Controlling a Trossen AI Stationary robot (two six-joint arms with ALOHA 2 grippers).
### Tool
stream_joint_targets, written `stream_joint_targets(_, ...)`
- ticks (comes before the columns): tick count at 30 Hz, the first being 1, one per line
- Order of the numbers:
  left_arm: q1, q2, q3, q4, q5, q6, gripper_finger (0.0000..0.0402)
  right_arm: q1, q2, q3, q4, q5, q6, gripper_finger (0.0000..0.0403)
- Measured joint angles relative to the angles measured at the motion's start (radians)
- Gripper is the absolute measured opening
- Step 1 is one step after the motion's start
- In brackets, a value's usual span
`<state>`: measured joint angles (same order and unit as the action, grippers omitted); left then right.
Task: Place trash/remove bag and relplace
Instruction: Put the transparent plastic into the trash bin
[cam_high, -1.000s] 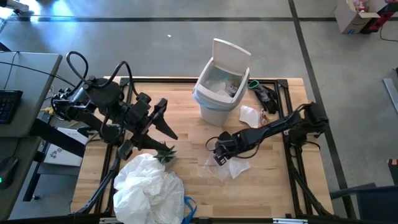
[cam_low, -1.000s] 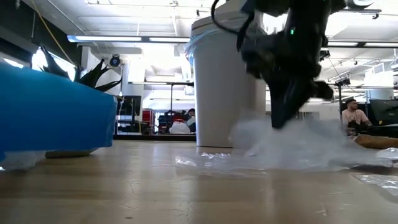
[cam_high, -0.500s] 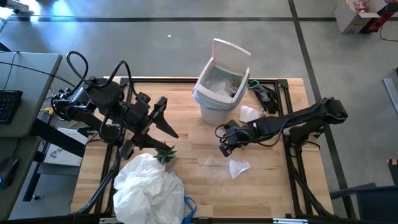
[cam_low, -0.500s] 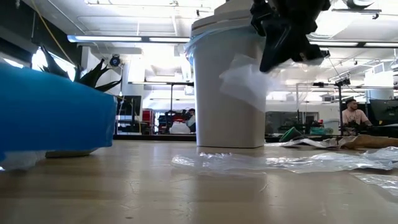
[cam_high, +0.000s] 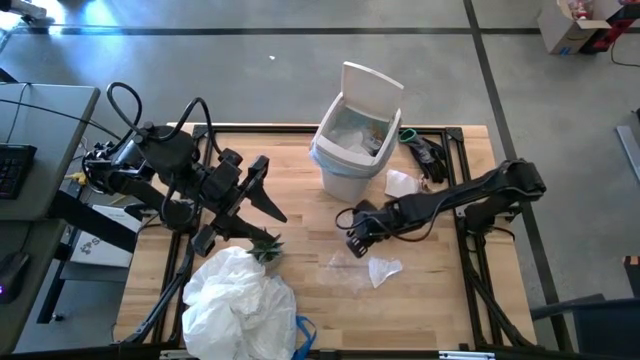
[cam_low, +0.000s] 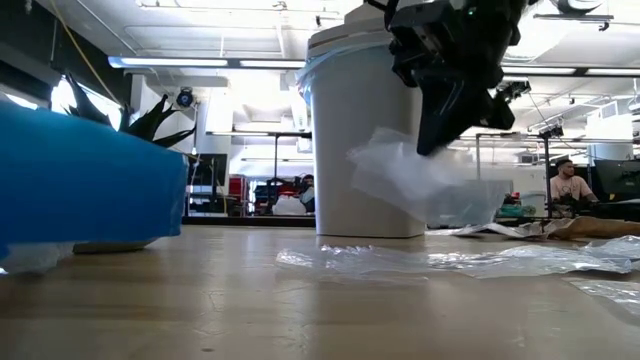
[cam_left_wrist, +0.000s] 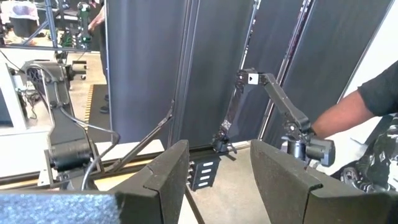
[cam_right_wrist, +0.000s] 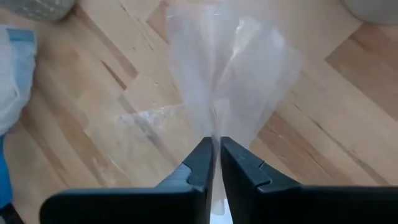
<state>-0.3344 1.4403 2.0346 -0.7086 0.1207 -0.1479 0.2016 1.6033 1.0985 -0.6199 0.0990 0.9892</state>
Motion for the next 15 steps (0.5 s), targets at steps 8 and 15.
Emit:
stream_joint_targets(8,0.000,0.000,0.000,0.002,0.000,-0.024,0.0156,0.000,0.014,0.000,0.008,0.005,0.000,0.0022)
stream_joint_targets(15,-0.003,0.000,0.000,0.003,0.000,-0.035,0.0156,0.000,0.014,0.000,0.011,0.004,-0.002,0.0022)
